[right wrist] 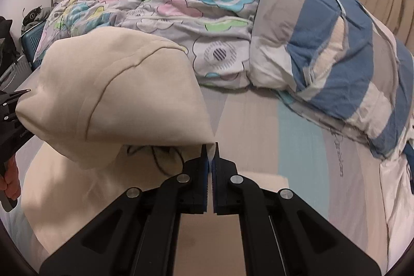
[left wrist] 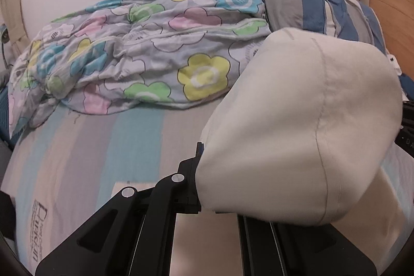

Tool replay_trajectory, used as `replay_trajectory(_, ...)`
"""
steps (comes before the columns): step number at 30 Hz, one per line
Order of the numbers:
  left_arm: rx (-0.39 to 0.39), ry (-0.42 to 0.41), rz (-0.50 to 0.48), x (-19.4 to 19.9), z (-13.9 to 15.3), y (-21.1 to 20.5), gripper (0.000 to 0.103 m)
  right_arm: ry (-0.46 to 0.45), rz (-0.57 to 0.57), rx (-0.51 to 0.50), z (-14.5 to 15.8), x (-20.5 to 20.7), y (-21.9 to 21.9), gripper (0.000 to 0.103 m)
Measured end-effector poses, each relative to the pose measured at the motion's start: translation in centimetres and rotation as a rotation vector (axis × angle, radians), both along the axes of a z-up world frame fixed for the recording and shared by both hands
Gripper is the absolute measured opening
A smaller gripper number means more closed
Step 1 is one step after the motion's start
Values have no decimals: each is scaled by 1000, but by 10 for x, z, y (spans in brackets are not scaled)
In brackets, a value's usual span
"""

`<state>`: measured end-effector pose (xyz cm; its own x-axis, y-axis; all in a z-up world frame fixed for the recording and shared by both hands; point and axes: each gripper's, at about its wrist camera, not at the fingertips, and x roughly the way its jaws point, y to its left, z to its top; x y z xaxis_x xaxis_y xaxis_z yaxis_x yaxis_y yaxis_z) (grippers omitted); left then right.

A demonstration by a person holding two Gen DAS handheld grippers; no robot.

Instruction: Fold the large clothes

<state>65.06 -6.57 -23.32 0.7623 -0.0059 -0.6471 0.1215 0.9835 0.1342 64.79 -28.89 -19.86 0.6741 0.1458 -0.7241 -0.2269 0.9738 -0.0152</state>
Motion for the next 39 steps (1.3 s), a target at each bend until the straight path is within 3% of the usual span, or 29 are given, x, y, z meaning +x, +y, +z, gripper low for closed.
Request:
replay_trajectory(9,20,50,39,-36,-43,5,3,60,-25,-10,-33,-39,8,2)
replay_trajectory(18,66,155,45,-55,-85,4,4,157,-72,0,-74,-70,16,1)
replay_trajectory(21,56,201,54,-54,-96,9,10,195,-93,12,-88,-77,15,0)
replay_trajectory(23,47,193,74,-57,-92,14,23,201,-101,13,-94,-83,15,0)
replay_trajectory(25,83,166,80,-61,-85,13,44,200,-107,9,-96,-87,15,0)
replay_trajectory(27,68,154,83,-65,-78,17,49,198,-124,19,-94,-89,11,0)
replay_trajectory(32,87,179,69,-63,-89,13,48,181,-200,59,-63,-90,-12,0)
replay_trajectory(35,71,181,54,-64,-92,12,30,133,-187,65,-24,-76,-19,0)
replay_trajectory(36,66,185,42,-63,-93,10,12,127,-170,70,-13,-69,-17,0)
replay_trajectory(37,63,192,33,-63,-93,8,7,122,-152,86,-4,-60,-16,0)
replay_trajectory(39,53,188,30,-64,-87,6,6,123,-89,110,12,-42,-3,0)
